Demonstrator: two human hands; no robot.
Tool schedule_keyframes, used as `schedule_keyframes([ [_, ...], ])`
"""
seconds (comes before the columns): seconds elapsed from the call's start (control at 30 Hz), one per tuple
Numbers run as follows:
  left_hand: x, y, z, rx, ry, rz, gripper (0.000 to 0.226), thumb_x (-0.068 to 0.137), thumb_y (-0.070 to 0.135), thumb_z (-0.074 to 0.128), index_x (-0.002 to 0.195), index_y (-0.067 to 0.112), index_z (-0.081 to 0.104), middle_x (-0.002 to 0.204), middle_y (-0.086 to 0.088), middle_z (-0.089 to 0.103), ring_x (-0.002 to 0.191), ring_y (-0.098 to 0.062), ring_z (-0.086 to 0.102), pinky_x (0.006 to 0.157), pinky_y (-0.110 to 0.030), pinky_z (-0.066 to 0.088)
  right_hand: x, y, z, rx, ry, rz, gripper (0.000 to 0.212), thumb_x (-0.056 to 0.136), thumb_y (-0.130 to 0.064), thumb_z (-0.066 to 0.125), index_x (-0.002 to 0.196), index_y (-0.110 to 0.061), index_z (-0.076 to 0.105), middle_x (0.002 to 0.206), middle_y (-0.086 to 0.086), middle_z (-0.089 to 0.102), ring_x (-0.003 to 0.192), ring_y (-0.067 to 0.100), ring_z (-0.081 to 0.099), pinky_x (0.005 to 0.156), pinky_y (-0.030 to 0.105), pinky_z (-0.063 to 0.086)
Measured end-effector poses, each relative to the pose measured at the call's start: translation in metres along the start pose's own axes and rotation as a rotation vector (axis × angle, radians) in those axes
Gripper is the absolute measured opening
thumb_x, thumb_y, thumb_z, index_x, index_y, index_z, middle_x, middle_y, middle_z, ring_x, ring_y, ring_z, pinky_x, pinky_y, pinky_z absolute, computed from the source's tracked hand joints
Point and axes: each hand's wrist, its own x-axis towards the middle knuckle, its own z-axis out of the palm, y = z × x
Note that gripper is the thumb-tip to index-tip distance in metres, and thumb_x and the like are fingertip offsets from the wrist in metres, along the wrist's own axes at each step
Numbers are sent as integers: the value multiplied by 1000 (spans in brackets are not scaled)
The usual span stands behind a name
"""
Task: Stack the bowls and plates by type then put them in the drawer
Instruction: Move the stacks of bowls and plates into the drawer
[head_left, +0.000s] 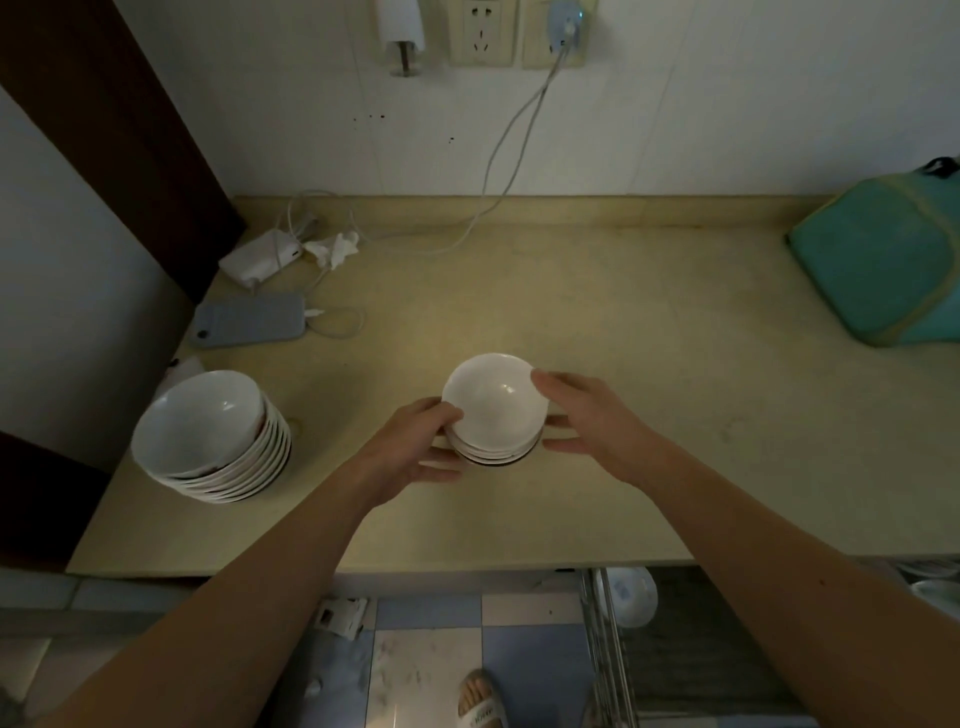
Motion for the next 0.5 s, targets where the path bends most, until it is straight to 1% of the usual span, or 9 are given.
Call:
schedule_keyframes([
  [0.07, 3, 6, 1, 15, 32, 14, 35, 100, 35, 54, 132, 20, 59, 125, -9, 62, 100, -37, 70, 79, -52, 62, 6, -6, 2, -46, 28, -60, 33, 102, -42, 53, 124, -21, 67, 128, 8, 66, 116, 29, 64, 96, 49, 56],
  [0.1, 4, 7, 3, 22, 39, 20, 36, 102, 38, 53, 133, 22, 57, 125, -7, 61, 103, -37, 68, 77, -52, 62, 9, -7, 5, -70, 29, -82, 31, 104, -40, 50, 120, -21, 68, 126, 11, 67, 111, 27, 66, 93, 47, 58],
  [0.17, 6, 9, 9, 22, 40, 28, 33, 103, 40, 50, 131, 24, 56, 125, -5, 61, 106, -36, 66, 73, -52, 63, 13, -6, 10, -118, 27, -110, 29, 106, -37, 46, 114, -21, 69, 123, 14, 69, 99, 21, 66, 83, 42, 60],
  [0.2, 7, 8, 12, 7, 45, 24, 30, 103, 40, 49, 128, 24, 56, 124, -5, 60, 107, -36, 66, 72, -52, 63, 14, -4, 11, -129, 30, -110, 29, 106, -37, 45, 113, -22, 69, 121, 15, 69, 96, 21, 66, 80, 42, 60],
  [0.27, 9, 8, 15, -57, 56, -3, 26, 102, 40, 52, 118, 22, 60, 122, -9, 60, 104, -37, 66, 68, -50, 63, 17, 0, 13, -106, 22, -77, 31, 106, -37, 45, 117, -20, 68, 120, 16, 69, 97, 26, 68, 78, 46, 62],
  [0.33, 10, 8, 13, -144, 44, -47, 26, 98, 40, 58, 114, 19, 61, 120, -14, 61, 100, -38, 68, 66, -48, 61, 18, 4, 12, -56, -12, -8, 35, 105, -40, 47, 124, -18, 66, 119, 16, 69, 102, 34, 70, 80, 53, 62],
  [0.4, 10, 5, 8, -206, 9, -79, 33, 94, 39, 64, 117, 15, 62, 119, -17, 61, 97, -37, 69, 69, -49, 61, 18, 8, 10, 15, -56, 52, 39, 104, -44, 50, 127, -17, 64, 120, 16, 69, 106, 39, 70, 81, 57, 61],
  [0.5, 8, 1, 0, -290, -30, -80, 45, 88, 36, 71, 123, 10, 62, 114, -18, 62, 89, -35, 73, 74, -52, 60, 17, 12, 6, 90, -95, 88, 43, 102, -45, 55, 128, -12, 64, 120, 17, 70, 104, 39, 71, 82, 59, 60],
])
